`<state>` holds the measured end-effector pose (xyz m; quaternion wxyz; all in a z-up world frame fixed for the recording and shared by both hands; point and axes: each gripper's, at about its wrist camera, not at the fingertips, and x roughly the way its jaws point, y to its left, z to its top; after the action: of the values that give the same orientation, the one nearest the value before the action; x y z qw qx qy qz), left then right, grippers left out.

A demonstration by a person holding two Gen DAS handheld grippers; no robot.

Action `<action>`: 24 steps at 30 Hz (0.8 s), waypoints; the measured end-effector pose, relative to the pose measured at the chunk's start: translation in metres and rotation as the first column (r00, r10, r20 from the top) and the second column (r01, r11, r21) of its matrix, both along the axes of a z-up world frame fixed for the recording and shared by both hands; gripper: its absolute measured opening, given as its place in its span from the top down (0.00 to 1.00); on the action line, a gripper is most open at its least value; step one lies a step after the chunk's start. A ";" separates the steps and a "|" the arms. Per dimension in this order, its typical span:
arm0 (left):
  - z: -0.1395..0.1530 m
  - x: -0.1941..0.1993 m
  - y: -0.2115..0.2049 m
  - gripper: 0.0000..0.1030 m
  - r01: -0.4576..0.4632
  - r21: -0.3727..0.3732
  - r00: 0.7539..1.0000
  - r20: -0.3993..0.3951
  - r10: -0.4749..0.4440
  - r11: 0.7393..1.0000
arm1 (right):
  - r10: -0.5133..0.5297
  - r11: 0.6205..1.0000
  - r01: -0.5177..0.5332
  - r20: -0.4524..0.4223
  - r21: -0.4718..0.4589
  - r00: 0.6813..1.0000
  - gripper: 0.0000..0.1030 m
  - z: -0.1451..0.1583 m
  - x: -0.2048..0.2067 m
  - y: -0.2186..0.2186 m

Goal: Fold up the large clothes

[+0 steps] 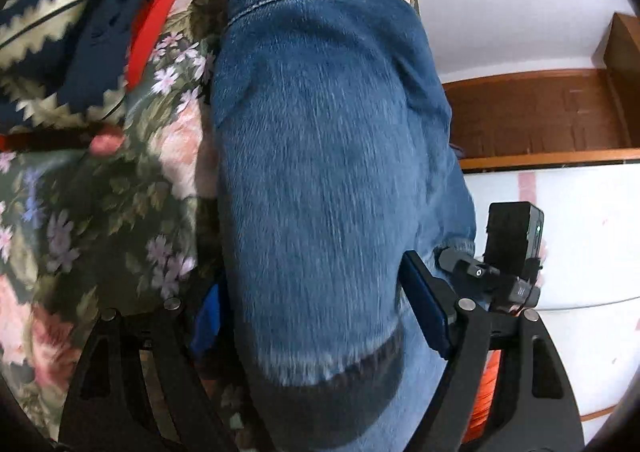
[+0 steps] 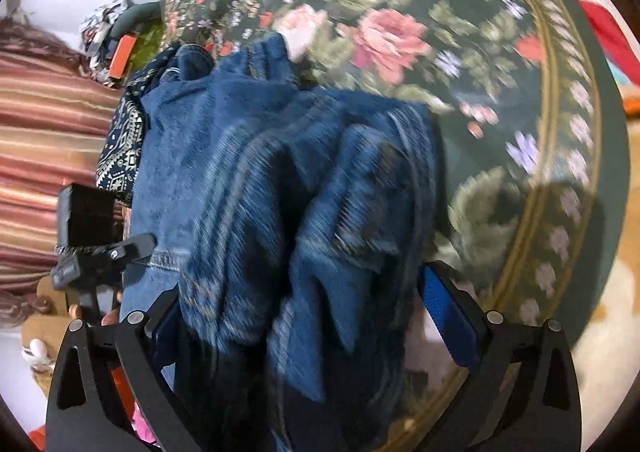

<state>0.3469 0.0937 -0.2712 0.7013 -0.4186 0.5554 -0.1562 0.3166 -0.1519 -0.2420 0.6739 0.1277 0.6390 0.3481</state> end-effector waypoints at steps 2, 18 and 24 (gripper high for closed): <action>0.000 0.006 -0.002 0.22 0.004 0.001 1.000 0.000 -0.004 1.000 | -0.018 1.000 0.018 -0.018 -0.001 1.000 0.03 -0.004 0.004 0.006; 0.085 -0.027 -0.005 0.59 0.062 0.140 0.979 0.184 -0.087 0.988 | -0.094 0.990 0.101 -0.065 0.103 0.993 0.67 0.046 -0.013 -0.004; 0.171 -0.057 0.013 0.60 0.024 0.226 0.927 0.359 -0.106 0.974 | -0.103 0.983 0.092 0.065 0.156 0.993 0.68 0.113 -0.030 0.018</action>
<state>0.2902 0.1071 -0.0998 0.8289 -0.2838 0.4414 -0.1936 0.2863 -0.1342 -0.1286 0.7012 0.1976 0.5785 0.3669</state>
